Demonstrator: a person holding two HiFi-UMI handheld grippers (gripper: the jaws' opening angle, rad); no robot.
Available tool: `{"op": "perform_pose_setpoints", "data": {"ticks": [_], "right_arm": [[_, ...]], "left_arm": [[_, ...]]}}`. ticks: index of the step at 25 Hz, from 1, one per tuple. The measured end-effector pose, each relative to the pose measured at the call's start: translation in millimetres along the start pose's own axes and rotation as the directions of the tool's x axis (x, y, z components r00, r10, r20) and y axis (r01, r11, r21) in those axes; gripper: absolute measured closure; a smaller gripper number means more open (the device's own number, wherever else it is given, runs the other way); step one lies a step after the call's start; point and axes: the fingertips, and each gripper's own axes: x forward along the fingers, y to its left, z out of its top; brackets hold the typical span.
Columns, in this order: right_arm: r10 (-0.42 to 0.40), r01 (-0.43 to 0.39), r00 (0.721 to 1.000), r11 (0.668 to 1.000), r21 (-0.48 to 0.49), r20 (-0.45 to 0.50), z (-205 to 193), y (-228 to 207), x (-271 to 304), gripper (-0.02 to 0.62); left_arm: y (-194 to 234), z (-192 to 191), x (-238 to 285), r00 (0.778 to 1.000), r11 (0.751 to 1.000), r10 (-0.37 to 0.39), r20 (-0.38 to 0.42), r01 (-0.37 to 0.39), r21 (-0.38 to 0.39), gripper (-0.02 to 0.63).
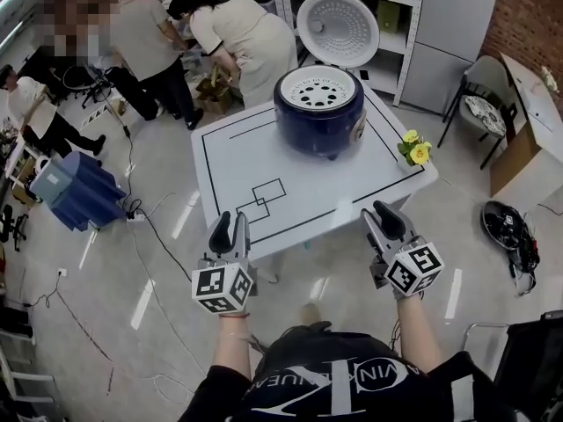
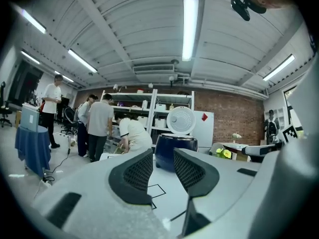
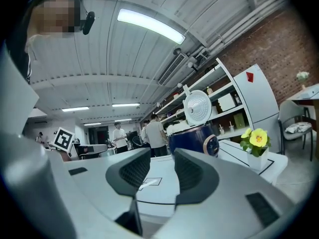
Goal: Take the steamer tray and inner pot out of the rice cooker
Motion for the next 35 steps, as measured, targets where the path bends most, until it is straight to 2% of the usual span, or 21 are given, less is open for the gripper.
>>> {"op": "perform_pose_setpoints", "data": {"ticks": [4,8,13,21,26,35], "right_arm": [[-0.022,0.022,0.999,1.0,-0.004,0.024,7,-8,30,0.462],[-0.025,0.025,0.999,1.0,-0.004,0.031,7,-9,56,0.462],[-0.024,0.024,1.0,1.0,-0.005,0.003,-4,-12,77,0.462],[-0.052,0.053,0.998,0.999,0.009,-0.025,-11,-34,90,0.462],[-0.042,0.043,0.999,0.999,0.004,-0.013,1,-50,111,0.462],[-0.026,0.026,0.999,1.0,0.006,0.034,38,-90,160,0.462]], "left_arm": [[9,11,32,0.999,0.998,-0.052,0.007,0.052,0.024,0.505],[28,14,53,0.998,0.998,-0.06,0.007,0.06,0.027,0.505],[44,0,72,0.998,0.998,-0.057,-0.008,0.057,-0.008,0.505],[39,-24,96,0.994,0.996,-0.078,-0.074,0.075,-0.038,0.505],[43,-21,124,0.995,0.997,-0.054,-0.088,0.048,-0.063,0.505],[25,7,196,0.992,0.992,-0.117,-0.051,0.115,-0.051,0.505]]}}
